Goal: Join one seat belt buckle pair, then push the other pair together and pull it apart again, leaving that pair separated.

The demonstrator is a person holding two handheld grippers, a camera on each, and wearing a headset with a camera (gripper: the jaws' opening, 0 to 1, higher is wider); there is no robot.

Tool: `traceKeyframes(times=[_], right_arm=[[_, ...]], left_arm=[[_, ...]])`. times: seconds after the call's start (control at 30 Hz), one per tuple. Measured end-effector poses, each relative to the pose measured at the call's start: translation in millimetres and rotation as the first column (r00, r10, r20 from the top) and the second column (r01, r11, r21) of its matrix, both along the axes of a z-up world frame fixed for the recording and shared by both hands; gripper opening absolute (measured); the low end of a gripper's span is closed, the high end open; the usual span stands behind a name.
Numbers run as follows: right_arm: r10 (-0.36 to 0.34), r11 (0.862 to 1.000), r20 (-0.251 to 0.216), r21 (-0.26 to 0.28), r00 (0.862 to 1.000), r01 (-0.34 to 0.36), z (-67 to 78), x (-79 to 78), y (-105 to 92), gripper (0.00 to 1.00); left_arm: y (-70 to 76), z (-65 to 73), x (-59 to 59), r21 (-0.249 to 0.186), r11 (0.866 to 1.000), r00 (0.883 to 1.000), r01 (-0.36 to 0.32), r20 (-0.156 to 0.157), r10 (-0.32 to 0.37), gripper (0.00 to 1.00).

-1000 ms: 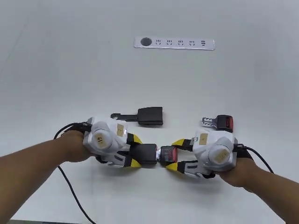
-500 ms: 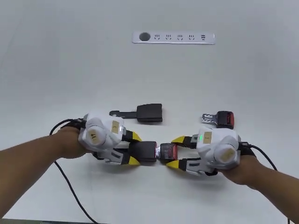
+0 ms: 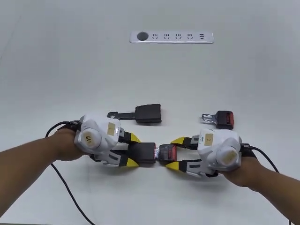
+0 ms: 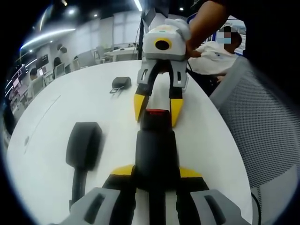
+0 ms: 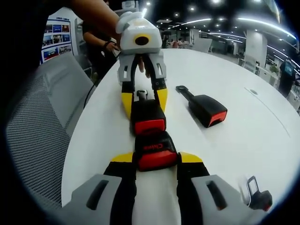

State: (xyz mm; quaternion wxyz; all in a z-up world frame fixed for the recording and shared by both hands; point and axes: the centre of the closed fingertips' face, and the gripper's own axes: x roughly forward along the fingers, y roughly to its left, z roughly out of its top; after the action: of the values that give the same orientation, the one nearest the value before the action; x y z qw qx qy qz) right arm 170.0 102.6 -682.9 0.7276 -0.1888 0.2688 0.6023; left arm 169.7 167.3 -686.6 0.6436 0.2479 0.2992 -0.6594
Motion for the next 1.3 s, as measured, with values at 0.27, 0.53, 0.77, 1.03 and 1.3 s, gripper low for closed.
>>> traceKeyframes(times=[0.27,0.53,0.77,1.03,1.3], right_arm=[[-0.002,1.0,0.0,0.01,1.0,0.002,-0.1,0.3,-0.5,0.31],[-0.001,1.0,0.008,0.016,1.0,0.001,-0.4,0.9,0.0,0.32],[-0.005,1.0,0.006,0.018,1.0,0.005,-0.3,1.1,0.7,0.32],[-0.007,1.0,0.016,0.001,1.0,0.007,-1.8,0.8,0.6,0.33],[0.007,1.0,0.024,-0.011,1.0,-0.007,-0.4,0.0,1.5,0.34]], left_arm=[[0.0,0.8,-0.2,-0.005,1.0,1.0,0.009,-0.001,-0.009,0.33],[0.4,1.2,-0.5,-0.006,1.0,1.0,0.013,-0.001,-0.013,0.33],[1.7,-0.1,0.0,0.007,1.0,1.0,0.014,0.003,-0.014,0.33],[2.3,-1.6,0.1,0.036,0.999,1.0,0.021,0.018,-0.022,0.34],[0.7,-1.7,-0.7,0.073,0.997,0.999,0.023,0.031,-0.026,0.35]])
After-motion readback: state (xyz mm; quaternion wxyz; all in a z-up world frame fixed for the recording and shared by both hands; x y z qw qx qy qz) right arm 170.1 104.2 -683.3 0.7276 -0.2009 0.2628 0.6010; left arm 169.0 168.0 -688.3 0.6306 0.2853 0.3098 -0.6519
